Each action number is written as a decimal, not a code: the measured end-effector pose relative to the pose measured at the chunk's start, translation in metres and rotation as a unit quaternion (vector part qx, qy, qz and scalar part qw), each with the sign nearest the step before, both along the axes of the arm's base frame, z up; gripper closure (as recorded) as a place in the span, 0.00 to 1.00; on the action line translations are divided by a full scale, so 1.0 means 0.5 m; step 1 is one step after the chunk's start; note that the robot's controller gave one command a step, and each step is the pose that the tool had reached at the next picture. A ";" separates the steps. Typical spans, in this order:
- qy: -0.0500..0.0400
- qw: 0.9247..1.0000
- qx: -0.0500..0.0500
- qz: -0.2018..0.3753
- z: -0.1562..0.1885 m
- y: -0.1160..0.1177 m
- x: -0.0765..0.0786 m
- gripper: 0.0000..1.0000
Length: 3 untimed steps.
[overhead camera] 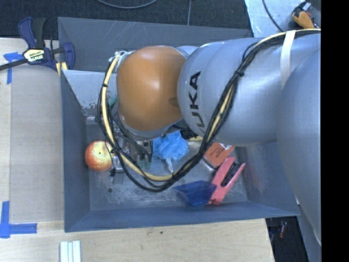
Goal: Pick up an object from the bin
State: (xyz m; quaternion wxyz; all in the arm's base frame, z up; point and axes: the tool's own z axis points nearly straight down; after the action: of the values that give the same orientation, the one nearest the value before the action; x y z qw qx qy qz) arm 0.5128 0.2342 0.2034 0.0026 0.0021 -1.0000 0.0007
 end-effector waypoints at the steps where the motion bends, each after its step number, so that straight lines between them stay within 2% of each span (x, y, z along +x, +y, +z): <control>1: -0.004 1.000 0.001 -0.003 0.010 -0.003 0.004 0.00; 2: -0.005 1.000 0.002 -0.027 -0.109 0.013 0.117 0.00; 3: -0.009 0.981 0.005 -0.192 -0.094 0.013 0.123 0.00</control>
Offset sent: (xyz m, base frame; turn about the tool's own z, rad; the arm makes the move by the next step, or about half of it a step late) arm 0.0578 0.0068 -0.0550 0.0543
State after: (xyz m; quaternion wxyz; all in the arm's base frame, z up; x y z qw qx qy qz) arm 0.5743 0.2407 0.1565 -0.0066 -0.1903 -0.9817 -0.0048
